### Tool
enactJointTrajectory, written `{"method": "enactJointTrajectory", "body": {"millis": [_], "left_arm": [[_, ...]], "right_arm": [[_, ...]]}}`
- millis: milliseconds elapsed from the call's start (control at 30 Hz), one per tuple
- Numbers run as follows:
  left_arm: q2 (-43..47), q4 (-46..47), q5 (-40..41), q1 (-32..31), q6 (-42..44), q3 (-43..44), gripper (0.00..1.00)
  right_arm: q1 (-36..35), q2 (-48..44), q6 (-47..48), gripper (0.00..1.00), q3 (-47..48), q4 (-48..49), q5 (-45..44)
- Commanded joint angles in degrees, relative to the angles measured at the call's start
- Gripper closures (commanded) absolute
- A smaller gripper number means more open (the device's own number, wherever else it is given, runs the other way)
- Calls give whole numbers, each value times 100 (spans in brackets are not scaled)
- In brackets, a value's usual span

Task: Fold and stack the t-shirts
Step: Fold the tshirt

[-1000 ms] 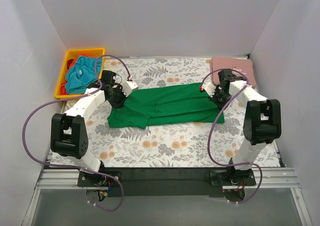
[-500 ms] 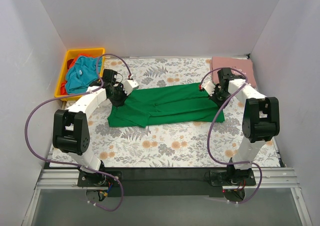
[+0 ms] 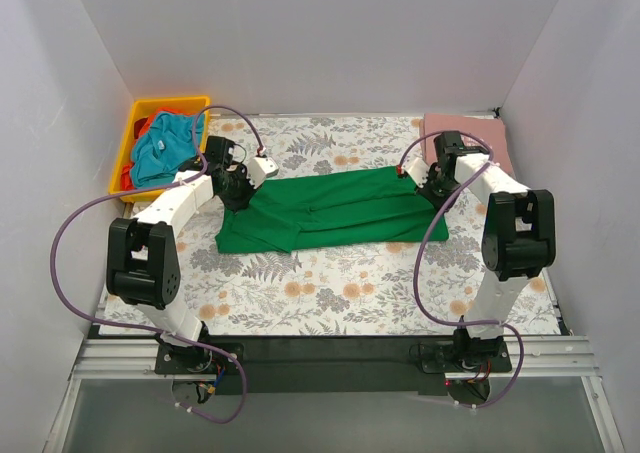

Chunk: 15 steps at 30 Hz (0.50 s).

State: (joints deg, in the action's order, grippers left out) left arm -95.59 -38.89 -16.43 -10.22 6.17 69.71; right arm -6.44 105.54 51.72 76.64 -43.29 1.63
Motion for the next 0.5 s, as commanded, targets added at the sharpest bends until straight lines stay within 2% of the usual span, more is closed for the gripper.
{"method": "enactJointTrajectory", "body": {"millis": [0,467], "left_arm": [[111,84,8,55,68,156,100],[-109,189,-1,117,94,218,100]], "right_arm": [[29,55,136,99,298,-13,-75],[28,283,145,99,492,-13,-93]]}}
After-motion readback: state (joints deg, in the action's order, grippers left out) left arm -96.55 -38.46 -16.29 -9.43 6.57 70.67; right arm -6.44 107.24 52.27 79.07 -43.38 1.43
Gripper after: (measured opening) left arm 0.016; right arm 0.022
